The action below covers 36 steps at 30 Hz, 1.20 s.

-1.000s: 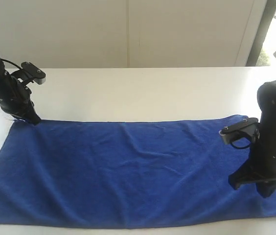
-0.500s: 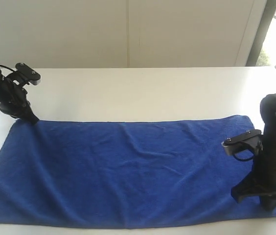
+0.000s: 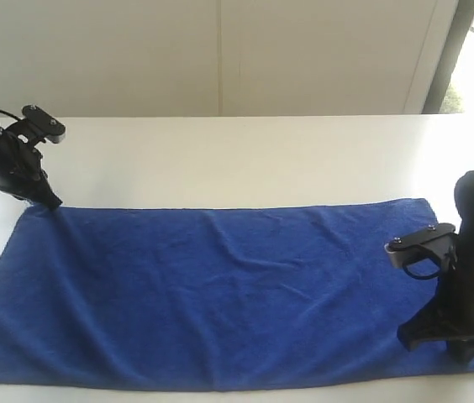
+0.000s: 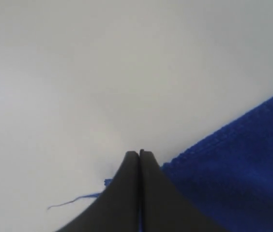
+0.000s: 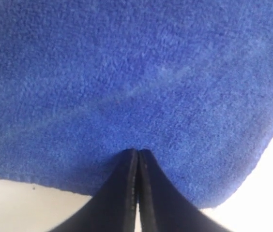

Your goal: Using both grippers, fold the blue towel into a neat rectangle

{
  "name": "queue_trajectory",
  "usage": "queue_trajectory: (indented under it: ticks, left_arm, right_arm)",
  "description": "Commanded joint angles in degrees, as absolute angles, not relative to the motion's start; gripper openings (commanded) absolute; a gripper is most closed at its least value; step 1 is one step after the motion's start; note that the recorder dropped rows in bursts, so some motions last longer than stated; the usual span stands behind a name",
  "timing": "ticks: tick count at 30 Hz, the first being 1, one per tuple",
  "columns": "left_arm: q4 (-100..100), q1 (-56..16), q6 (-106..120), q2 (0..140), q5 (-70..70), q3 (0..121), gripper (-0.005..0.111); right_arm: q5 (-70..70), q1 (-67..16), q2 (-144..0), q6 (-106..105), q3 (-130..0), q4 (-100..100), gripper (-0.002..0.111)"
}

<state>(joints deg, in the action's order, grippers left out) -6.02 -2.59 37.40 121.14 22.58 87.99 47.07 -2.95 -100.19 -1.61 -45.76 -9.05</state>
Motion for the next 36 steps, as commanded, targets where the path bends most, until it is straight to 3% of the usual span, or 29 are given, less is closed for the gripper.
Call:
queue_trajectory:
  ticks: [1,13,22,25,28,31,33,36]
  left_arm:
    - [-6.14,-2.31,37.28,117.28,24.44,89.41,0.000]
    - [-6.14,-2.31,37.28,112.22,26.84,89.41,0.000]
    - [-6.61,-2.45,37.28,111.33,30.66,89.41,0.000]
    - [-8.97,-2.43,37.28,111.24,32.89,89.41,0.000]
    - [-13.12,-2.43,35.56,110.00,35.76,89.41,0.000]
    - [-16.14,-1.67,34.50,106.48,38.15,88.86,0.000]
    - [-19.52,-0.09,34.40,99.53,35.19,85.96,0.000]
    - [-22.28,1.23,34.51,91.58,29.61,80.84,0.000]
  right_arm:
    - [52.11,-2.87,-101.61,2.10,-43.24,-12.23,0.000]
    - [53.42,-2.87,-101.61,6.32,-43.24,-16.76,0.000]
    - [48.14,-2.87,-92.06,9.64,-49.23,-21.62,0.000]
    - [39.98,-1.57,-90.73,9.65,-52.62,-23.27,0.000]
    - [33.57,3.37,-94.52,7.31,-56.50,-17.28,0.000]
    - [35.62,8.81,-101.00,-5.31,-61.13,-3.20,0.000]
    - [39.43,12.08,-106.38,-16.99,-63.71,8.34,0.000]
    - [40.03,12.57,-109.23,-17.98,-64.05,8.53,0.000]
